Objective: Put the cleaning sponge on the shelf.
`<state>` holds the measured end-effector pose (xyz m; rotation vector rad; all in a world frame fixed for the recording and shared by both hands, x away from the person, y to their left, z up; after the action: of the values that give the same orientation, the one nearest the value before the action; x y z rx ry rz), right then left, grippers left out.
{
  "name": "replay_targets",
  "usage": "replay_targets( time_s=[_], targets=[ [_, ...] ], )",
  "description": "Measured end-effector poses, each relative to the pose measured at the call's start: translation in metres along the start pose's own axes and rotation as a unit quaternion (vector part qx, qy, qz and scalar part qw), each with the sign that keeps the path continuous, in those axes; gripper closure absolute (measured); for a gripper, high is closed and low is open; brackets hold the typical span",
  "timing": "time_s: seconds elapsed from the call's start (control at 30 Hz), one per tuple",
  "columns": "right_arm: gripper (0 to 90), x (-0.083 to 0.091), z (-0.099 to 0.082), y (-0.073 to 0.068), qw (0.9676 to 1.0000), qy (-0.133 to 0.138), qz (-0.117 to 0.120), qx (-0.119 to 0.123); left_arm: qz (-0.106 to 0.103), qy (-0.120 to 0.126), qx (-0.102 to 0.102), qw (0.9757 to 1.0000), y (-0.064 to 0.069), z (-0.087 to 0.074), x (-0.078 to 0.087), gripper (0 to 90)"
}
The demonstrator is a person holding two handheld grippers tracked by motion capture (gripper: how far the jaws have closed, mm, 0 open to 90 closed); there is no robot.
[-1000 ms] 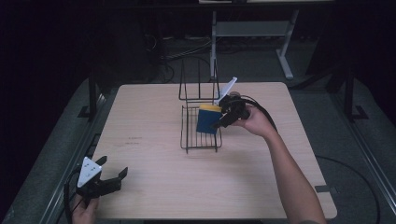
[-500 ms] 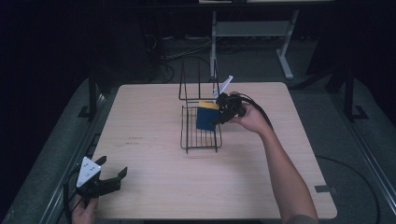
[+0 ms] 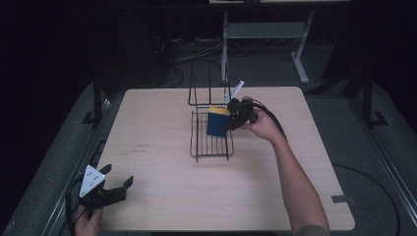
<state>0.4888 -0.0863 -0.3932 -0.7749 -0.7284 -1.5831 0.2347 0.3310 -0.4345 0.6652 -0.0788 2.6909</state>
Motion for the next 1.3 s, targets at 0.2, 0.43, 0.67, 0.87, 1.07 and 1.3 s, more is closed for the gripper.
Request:
replay_targets(
  time_s=[0.2, 0.43, 0.67, 0.87, 1.07, 1.3],
  targets=[
    [56.7, -0.0020, -0.0043, 0.0040, 1.0000, -0.009, -0.003, -0.001, 0.002, 0.000, -0.003, 1.0000, 0.0010, 0.0001, -0.0002, 13.9],
    [56.8, -0.0056, -0.0088, 0.0064, 0.9998, -0.011, 0.011, -0.014, 0.002, 0.002, 0.000, 1.0000, -0.0002, 0.0001, 0.0010, 13.9],
    [56.7, -0.0056, -0.0085, 0.0059, 0.9998, -0.013, 0.011, -0.012, 0.003, 0.001, -0.005, 1.0000, 0.0011, 0.0004, 0.0006, 13.9],
    [56.5, -0.0055, -0.0092, 0.0067, 0.9998, -0.011, 0.012, -0.012, 0.002, 0.000, -0.002, 1.0000, 0.0002, 0.0003, 0.0007, 13.9],
    [56.2, -0.0055, -0.0084, 0.0061, 0.9998, -0.013, 0.010, -0.014, 0.001, 0.000, -0.003, 1.0000, 0.0006, 0.0003, 0.0003, 13.9],
    [55.5, -0.0055, -0.0083, 0.0058, 0.9998, -0.014, 0.009, -0.015, 0.002, 0.003, 0.001, 1.0000, 0.0013, 0.0008, 0.0003, 13.9]
  ],
)
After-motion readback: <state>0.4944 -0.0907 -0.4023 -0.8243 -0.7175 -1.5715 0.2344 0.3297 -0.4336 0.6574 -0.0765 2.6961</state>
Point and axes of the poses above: each handheld gripper's, and its own axes: x roughly backward along the jaws, z roughly out of its top, y roughly to its right, the point moved 1 cm from there along -x, roughly forward along the jaws, and after that the axes turned 9 degrees about x, right-handed, at the moved point
